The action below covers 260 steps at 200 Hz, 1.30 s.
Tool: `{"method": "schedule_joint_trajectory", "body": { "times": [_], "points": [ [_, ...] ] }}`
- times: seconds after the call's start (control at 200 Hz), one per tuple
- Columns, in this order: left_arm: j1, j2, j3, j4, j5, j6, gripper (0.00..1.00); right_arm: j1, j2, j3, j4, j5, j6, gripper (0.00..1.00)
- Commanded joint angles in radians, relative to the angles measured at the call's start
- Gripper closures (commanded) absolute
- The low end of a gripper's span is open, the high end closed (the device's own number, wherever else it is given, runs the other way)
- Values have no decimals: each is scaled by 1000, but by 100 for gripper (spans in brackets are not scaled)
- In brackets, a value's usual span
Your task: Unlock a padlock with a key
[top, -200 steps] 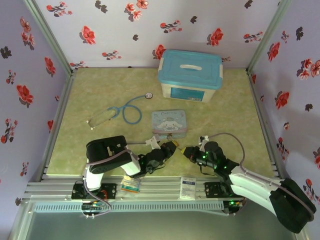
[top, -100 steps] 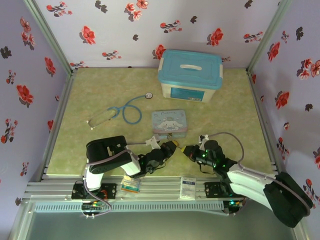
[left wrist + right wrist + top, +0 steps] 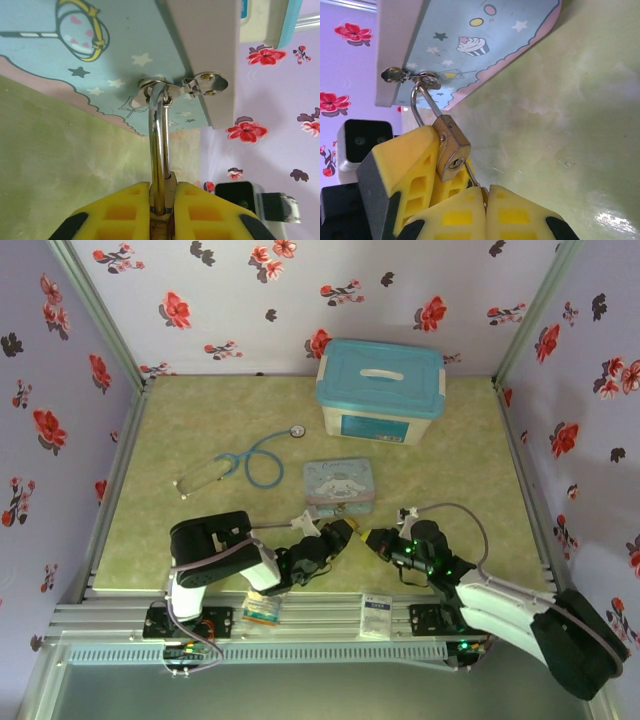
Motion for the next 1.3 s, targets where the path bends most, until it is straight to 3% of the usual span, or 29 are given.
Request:
{"method": "schedule_joint_trajectory", "body": {
  "times": [0.0, 0.395, 0.455, 0.67, 0.97, 1.295],
  "points": [
    [0, -14, 12, 56, -21, 21, 100, -8, -18, 14, -44, 8, -39, 100],
    [-14, -34, 14, 57, -4, 17, 100, -12, 163, 11, 233, -5, 23, 100],
    [-7, -42, 1, 57, -14, 18, 100, -12, 145, 9, 209, 3, 25, 100],
    [-3, -33, 9, 54, -9, 22, 100, -14, -2, 63, -134, 6, -56, 100],
    [-1, -20, 8, 58, -5, 2, 100, -19, 37, 30, 6, -8, -16, 100],
    [-2, -8, 18, 57, -5, -5, 100, -22, -39, 35, -81, 6, -29, 100]
  ]
}}
